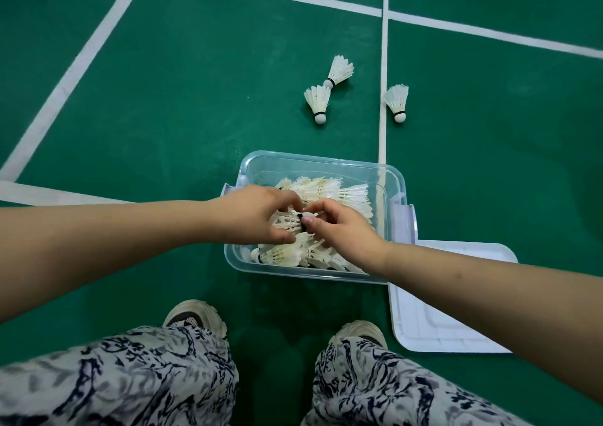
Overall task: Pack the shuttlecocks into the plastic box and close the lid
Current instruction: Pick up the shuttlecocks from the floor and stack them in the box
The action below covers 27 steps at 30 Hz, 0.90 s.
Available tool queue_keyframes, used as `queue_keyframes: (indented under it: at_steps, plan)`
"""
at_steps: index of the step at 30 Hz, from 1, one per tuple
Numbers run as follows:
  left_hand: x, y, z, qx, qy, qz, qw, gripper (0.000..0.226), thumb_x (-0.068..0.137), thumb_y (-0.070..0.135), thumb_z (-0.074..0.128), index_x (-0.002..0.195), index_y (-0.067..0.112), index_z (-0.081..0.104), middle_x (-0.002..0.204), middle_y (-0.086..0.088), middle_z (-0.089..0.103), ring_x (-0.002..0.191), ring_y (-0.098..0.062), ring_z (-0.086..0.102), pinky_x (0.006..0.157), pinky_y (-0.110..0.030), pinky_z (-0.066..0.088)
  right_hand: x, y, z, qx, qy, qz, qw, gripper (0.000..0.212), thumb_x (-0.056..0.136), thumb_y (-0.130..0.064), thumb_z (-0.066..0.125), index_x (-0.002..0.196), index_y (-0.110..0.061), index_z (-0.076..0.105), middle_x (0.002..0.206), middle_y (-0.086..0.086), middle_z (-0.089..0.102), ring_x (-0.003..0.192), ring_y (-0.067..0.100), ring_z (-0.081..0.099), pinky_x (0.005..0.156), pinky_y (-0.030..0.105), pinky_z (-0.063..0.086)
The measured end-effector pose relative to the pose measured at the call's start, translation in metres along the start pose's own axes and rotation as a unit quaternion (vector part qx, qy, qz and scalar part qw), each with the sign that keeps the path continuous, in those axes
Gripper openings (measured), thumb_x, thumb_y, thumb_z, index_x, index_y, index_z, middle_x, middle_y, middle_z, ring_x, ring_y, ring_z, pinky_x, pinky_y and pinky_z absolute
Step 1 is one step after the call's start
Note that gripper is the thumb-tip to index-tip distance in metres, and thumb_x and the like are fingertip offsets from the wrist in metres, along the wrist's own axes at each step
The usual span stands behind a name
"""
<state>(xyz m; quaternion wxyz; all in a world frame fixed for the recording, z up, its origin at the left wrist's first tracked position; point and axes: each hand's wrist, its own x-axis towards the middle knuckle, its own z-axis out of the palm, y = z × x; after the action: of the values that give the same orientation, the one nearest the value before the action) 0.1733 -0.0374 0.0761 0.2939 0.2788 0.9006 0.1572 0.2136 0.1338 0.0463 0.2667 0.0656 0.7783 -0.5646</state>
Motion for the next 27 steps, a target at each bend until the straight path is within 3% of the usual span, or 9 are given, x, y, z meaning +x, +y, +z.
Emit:
queue_keyframes:
  at_steps: [5, 8, 11, 14, 17, 19, 21, 24, 27]
  plan:
    - [-0.001, 0.008, -0.007, -0.172, -0.013, -0.028, 0.985, 0.05, 0.077, 0.044, 0.066, 0.121, 0.031, 0.046, 0.113, 0.006, 0.055, 0.1, -0.013, 0.058, 0.092, -0.027, 0.045, -0.003, 0.01, -0.004, 0.15, -0.045, 0.143, 0.977, 0.012, 0.097, -0.018, 0.048, 0.088, -0.021, 0.056, 0.076, 0.0, 0.058, 0.065, 0.008, 0.051, 0.053, 0.015, 0.046]
    - [-0.001, 0.011, -0.006, -0.179, -0.044, -0.019, 0.983, 0.059, 0.071, 0.033, 0.075, 0.123, 0.029, 0.047, 0.111, 0.01, 0.054, 0.1, -0.01, 0.055, 0.087, -0.02, 0.042, -0.005, 0.012, -0.011, 0.245, -0.053, 0.196, 0.948, 0.012, 0.098, -0.016, 0.047, 0.091, -0.016, 0.057, 0.071, 0.001, 0.057, 0.06, 0.007, 0.052, 0.051, 0.014, 0.048]
    - [0.001, 0.009, -0.001, -0.113, 0.009, -0.023, 0.993, 0.033, 0.08, 0.014, 0.067, 0.111, 0.023, 0.061, 0.099, 0.005, 0.063, 0.085, -0.01, 0.058, 0.082, -0.023, 0.046, -0.006, 0.01, -0.012, 0.244, -0.069, 0.211, 0.944, 0.012, 0.097, -0.015, 0.047, 0.089, -0.015, 0.056, 0.07, 0.002, 0.058, 0.056, 0.007, 0.057, 0.051, 0.015, 0.051]
    - [0.004, 0.005, 0.002, -0.019, 0.088, -0.022, 0.996, 0.017, 0.082, 0.007, 0.052, 0.092, 0.012, 0.065, 0.084, -0.008, 0.067, 0.074, -0.023, 0.054, 0.069, -0.031, 0.044, -0.006, 0.009, -0.007, 0.049, -0.059, 0.169, 0.983, 0.014, 0.095, -0.02, 0.053, 0.107, -0.014, 0.055, 0.084, 0.004, 0.063, 0.07, 0.015, 0.061, 0.062, 0.024, 0.053]
    - [0.007, 0.006, 0.003, 0.028, 0.077, -0.043, 0.996, 0.011, 0.079, 0.007, 0.046, 0.07, 0.013, 0.049, 0.064, -0.006, 0.053, 0.063, -0.025, 0.043, 0.059, -0.031, 0.036, -0.008, 0.005, -0.006, -0.227, 0.03, -0.018, 0.973, 0.04, 0.085, -0.025, 0.064, 0.123, -0.021, 0.049, 0.099, -0.006, 0.056, 0.082, 0.015, 0.054, 0.072, 0.028, 0.047]
    - [0.012, 0.008, 0.004, 0.037, 0.059, -0.068, 0.995, 0.01, 0.079, 0.011, 0.046, 0.072, 0.015, 0.05, 0.059, 0.001, 0.045, 0.061, -0.022, 0.042, 0.059, -0.03, 0.039, -0.015, -0.001, -0.007, -0.294, 0.048, -0.144, 0.944, 0.044, 0.082, -0.023, 0.065, 0.123, -0.024, 0.049, 0.105, -0.007, 0.051, 0.086, 0.01, 0.048, 0.079, 0.029, 0.045]
    - [0.015, 0.011, 0.004, 0.044, 0.047, -0.084, 0.994, 0.013, 0.083, 0.015, 0.045, 0.073, 0.014, 0.053, 0.057, 0.002, 0.044, 0.057, -0.017, 0.041, 0.054, -0.029, 0.037, -0.021, -0.002, -0.01, -0.351, 0.023, -0.211, 0.912, 0.036, 0.082, -0.026, 0.066, 0.117, -0.026, 0.055, 0.11, -0.004, 0.053, 0.093, 0.013, 0.049, 0.079, 0.031, 0.045]
    - [0.016, 0.015, 0.004, 0.035, 0.02, -0.087, 0.995, 0.018, 0.087, 0.019, 0.044, 0.072, 0.012, 0.052, 0.064, -0.004, 0.054, 0.053, -0.014, 0.047, 0.055, -0.033, 0.046, -0.024, 0.003, -0.009, -0.422, -0.016, -0.239, 0.875, 0.02, 0.087, -0.034, 0.061, 0.104, -0.023, 0.064, 0.107, 0.0, 0.056, 0.102, 0.019, 0.051, 0.08, 0.034, 0.046]
    - [0.017, 0.014, 0.005, 0.006, -0.001, -0.075, 0.997, 0.021, 0.088, 0.03, 0.047, 0.098, 0.017, 0.061, 0.09, -0.002, 0.068, 0.052, -0.002, 0.051, 0.072, -0.033, 0.054, -0.024, 0.01, -0.009, -0.434, -0.023, -0.221, 0.873, 0.02, 0.091, -0.035, 0.055, 0.102, -0.02, 0.064, 0.105, -0.001, 0.058, 0.1, 0.02, 0.055, 0.078, 0.034, 0.045]
